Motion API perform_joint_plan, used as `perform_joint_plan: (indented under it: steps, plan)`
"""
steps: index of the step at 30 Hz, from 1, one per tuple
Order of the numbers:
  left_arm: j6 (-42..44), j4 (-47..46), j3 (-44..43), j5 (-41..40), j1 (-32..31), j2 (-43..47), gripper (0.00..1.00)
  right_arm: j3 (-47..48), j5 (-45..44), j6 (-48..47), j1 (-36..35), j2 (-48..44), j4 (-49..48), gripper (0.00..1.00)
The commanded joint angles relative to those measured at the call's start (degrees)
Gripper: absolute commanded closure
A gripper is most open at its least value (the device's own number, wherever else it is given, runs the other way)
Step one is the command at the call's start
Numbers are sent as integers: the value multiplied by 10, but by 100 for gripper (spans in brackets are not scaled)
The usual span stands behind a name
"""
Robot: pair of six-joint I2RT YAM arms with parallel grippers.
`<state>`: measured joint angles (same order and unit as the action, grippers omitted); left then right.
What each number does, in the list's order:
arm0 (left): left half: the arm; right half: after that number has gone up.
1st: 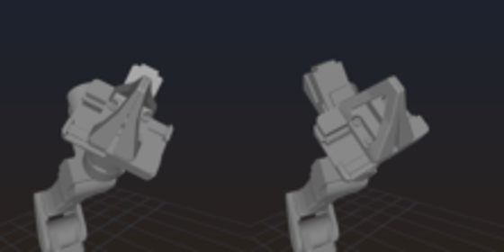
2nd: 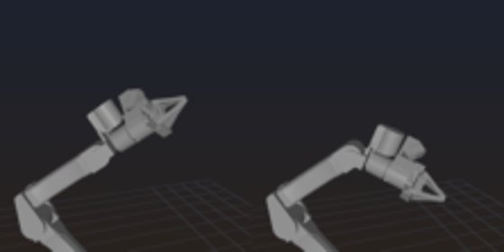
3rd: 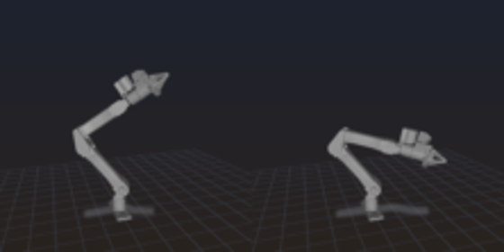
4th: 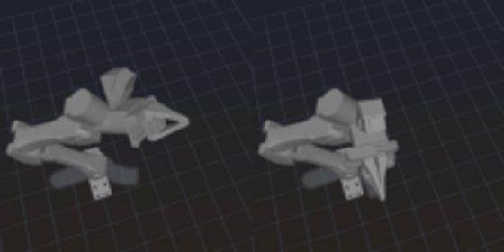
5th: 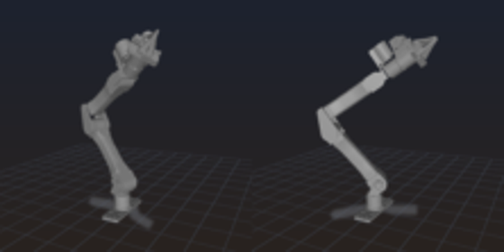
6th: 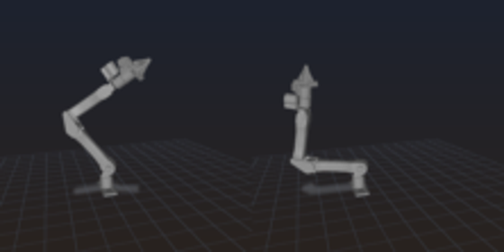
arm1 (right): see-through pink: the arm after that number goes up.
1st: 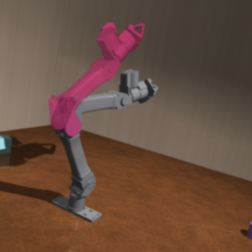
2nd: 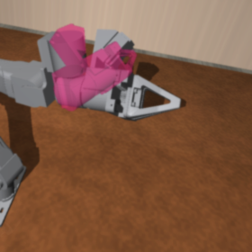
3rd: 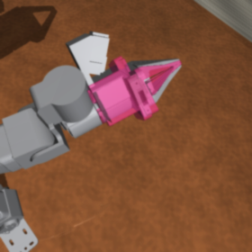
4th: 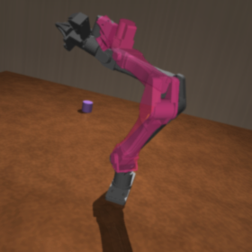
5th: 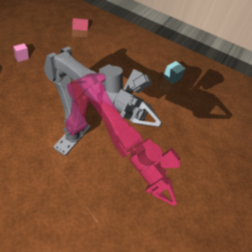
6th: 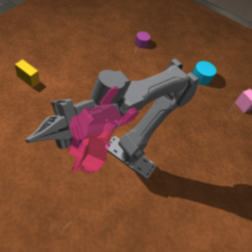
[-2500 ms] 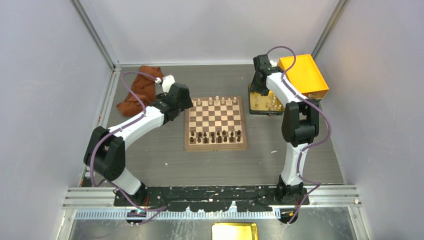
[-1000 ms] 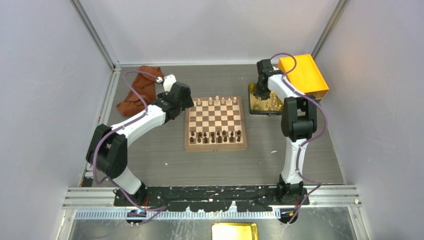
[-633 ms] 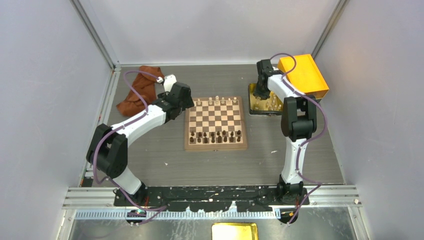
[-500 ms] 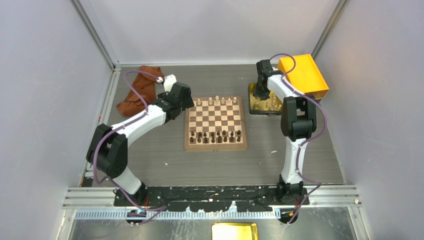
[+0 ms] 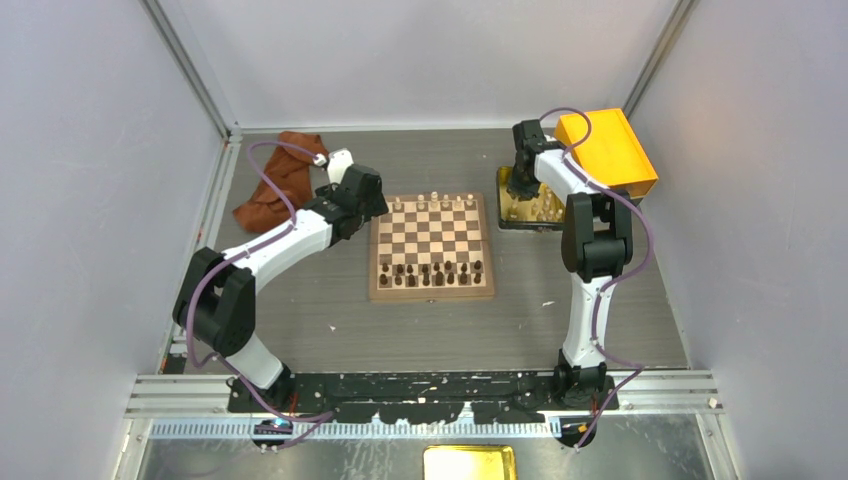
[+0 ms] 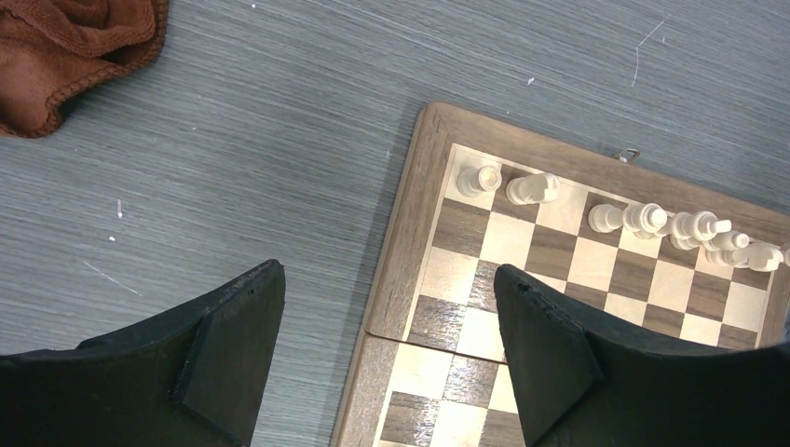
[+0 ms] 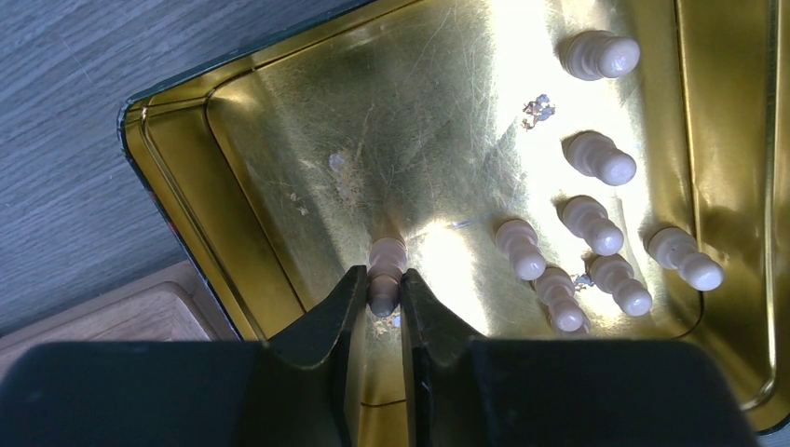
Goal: Set up the chess pieces on the board
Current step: Pick up the chess piece from the storage box.
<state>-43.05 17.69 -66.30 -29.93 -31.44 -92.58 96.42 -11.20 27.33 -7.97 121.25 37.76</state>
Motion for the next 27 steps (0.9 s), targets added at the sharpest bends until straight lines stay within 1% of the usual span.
perform_joint_plan:
  steps: [1,3,5,7,10,11,27]
  plan:
    - [2,-9,-22,-14,-2,-2,17,21,2,4,2,2,-16,79]
    - [2,-10,-22,-14,-2,-3,17,22,2,4,3,3,-16,80]
    - [2,-10,-23,-14,-2,-3,17,23,2,4,3,4,-15,83]
    - [2,-10,-23,-14,-2,-3,17,23,1,5,3,3,-16,87]
    - [2,-9,-23,-14,-2,-3,17,24,2,4,3,0,-16,97]
    - [2,-9,-23,-14,-2,-3,17,23,1,4,3,-2,-16,99]
    - [1,-4,-16,-19,-2,8,17,26,-29,-5,-23,-66,-6,99]
